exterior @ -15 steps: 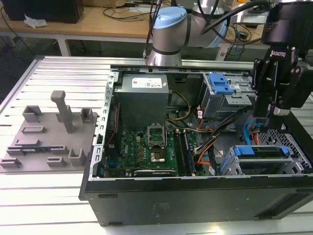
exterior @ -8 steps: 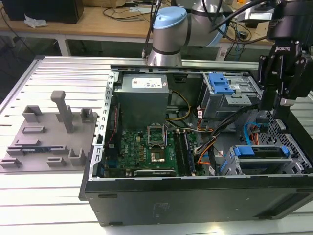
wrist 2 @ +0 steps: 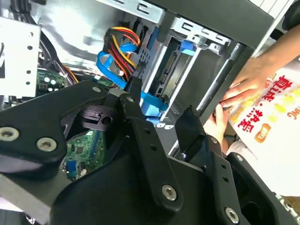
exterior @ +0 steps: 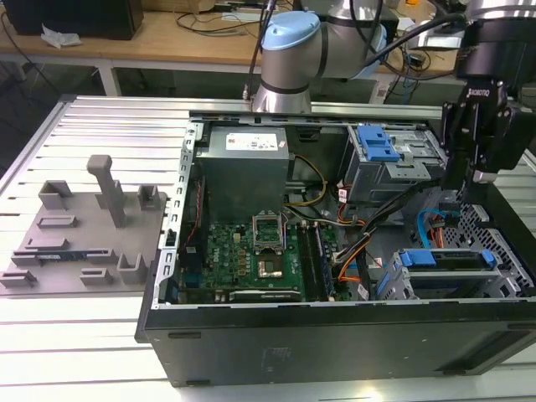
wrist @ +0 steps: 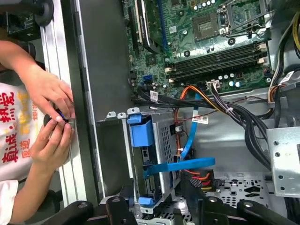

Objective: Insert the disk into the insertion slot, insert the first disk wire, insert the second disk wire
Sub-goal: 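Insert the first disk wire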

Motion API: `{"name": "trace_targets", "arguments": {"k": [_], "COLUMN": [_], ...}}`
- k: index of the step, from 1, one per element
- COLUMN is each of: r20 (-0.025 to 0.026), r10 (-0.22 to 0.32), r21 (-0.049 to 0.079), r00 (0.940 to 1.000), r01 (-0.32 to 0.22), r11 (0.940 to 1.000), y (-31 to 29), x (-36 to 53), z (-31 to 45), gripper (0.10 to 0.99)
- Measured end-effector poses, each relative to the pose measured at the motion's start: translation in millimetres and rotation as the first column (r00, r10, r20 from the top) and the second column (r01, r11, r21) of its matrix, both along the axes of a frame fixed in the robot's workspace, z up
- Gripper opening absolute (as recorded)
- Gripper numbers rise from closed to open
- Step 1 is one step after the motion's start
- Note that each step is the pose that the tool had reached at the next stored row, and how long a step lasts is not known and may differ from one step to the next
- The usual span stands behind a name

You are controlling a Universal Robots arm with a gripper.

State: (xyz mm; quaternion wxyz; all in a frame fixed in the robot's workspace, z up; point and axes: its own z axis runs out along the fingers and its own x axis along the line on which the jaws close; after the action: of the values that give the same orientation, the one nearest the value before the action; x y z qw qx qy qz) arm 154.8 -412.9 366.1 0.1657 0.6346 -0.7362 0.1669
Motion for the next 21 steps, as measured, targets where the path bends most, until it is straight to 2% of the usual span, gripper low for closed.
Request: {"name": "trace_targets", "arguments": {"k": [2,5,7,8,13,15,21], "r20": [0.0000,0.0000,0.0000,0.0000,0.0006,0.0016,0.0113], "r10": [-0.003,-0.009,-0.010,-0.010,-0.014,-0.016,-0.019], "r21": [0.000,-0.002,-0.003,-0.004,-0.018,-0.020,-0.033], "r00": [1.0000,1.0000,1.0000,0.9999,0.9999,0.9999,0.9998], "r01": [0.003,0.009,0.010,0.010,0.014,0.016,0.019], "r11": [1.0000,1.0000,0.9999,0.9999,0.9997,0.9997,0.9993], "y": [4.6,15.1,17.9,18.4,18.5,18.5,18.7], "x": [0.0,0.6,1.9,3.2,6.0,6.0,6.0], "z": [-4.1,-11.9,-14.3,-15.6,-20.9,-22.8,-27.6], "gripper": [0.565,0.565,0.549,0.475,0.475,0.475,0.475]}}
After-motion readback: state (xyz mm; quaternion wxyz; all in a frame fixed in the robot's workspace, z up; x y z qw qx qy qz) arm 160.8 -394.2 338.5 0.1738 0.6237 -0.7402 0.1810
